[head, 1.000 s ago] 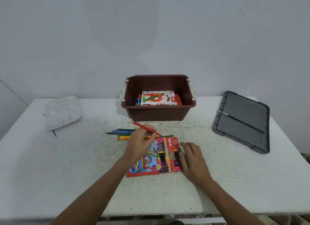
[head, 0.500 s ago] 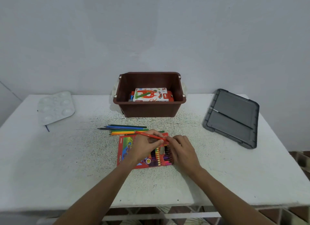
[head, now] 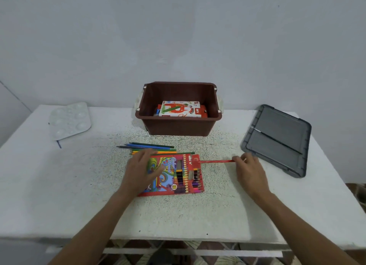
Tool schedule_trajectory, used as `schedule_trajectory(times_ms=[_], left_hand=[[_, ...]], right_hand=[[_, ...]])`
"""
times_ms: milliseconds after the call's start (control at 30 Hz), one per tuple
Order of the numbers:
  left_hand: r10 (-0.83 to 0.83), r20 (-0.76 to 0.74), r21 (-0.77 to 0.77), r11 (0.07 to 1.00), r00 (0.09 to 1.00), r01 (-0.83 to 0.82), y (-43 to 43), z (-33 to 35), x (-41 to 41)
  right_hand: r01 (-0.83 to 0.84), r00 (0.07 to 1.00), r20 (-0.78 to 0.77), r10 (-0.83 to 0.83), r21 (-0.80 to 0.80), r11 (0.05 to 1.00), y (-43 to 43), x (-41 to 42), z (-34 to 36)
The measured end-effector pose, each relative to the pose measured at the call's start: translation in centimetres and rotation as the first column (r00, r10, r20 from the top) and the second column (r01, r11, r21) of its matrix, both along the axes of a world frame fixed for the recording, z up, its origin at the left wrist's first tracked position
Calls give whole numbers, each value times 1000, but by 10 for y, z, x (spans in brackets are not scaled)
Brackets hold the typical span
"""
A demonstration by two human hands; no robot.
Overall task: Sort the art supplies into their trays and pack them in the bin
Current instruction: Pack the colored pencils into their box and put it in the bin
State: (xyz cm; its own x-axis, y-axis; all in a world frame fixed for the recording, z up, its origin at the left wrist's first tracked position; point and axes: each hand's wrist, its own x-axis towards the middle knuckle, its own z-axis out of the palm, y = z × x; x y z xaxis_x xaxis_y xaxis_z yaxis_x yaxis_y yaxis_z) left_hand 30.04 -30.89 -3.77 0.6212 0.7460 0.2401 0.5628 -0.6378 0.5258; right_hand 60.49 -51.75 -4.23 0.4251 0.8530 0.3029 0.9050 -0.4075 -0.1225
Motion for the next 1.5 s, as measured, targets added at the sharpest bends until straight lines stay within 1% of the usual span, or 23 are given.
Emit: schedule_trajectory(times_ms=[67, 133, 233, 367, 433, 533, 667, 800, 867, 967, 1100, 1167, 1233, 1333, 1400, 1500], left_hand=[[-3, -104, 27, 1000, 995, 5, 6, -13, -22], [-17, -132, 33, 999, 991, 21, 5, -24, -36], [-20, -149, 62, 998, 989, 29, 6, -29, -41], [-40, -163, 79, 995, 986, 53, 10, -31, -41], [-44, -163, 83, 995, 986, 58, 11, -33, -42], [-42, -162, 77, 996, 986, 55, 10, -35, -43], [-38, -164, 77, 996, 986, 51, 10, -36, -43], [-35, -163, 87, 995, 986, 50, 9, -36, -42], [-34, -165, 92, 995, 986, 49, 10, -37, -42], [-30, -163, 96, 994, 986, 46, 11, -38, -41], [-21, -165, 96, 995, 986, 38, 12, -39, -42], [-11, -163, 91, 995, 987, 26, 11, -40, -42], [37, -115, 47, 998, 993, -32, 9, -38, -40], [144, 35, -23, 989, 989, -144, 15, -28, -32], [150, 50, 35, 988, 987, -152, 27, -22, -27], [105, -20, 188, 977, 994, -100, 54, -14, -19]], right_hand=[[23, 999, 33, -22, -43, 999, -9, 14, 0], [13, 999, 53, -9, -87, 996, -12, 20, 3], [-33, 998, 57, 39, -102, 994, -7, 15, 6], [-143, 985, 82, 150, -88, 986, 4, 0, 4], [-165, 981, 88, 173, -98, 981, 10, -8, 3], [-190, 978, 80, 193, -48, 981, 19, -21, 3], [-265, 964, -9, 265, 26, 964, 38, -47, 3], [-344, 925, -169, 340, 7, 939, 51, -71, -6], [-360, 907, -224, 357, 31, 932, 51, -79, -9], [-336, 890, -278, 363, 139, 931, 48, -85, -10], [-360, 878, -260, 403, 197, 912, 43, -86, -16], [-346, 876, -276, 396, 213, 914, 43, -86, -15], [-318, 877, -300, 375, 221, 922, 43, -87, -17], [-308, 876, -312, 367, 224, 925, 44, -88, -18], [-304, 876, -314, 365, 228, 925, 45, -87, -18], [-287, 882, -320, 347, 219, 932, 46, -87, -21]])
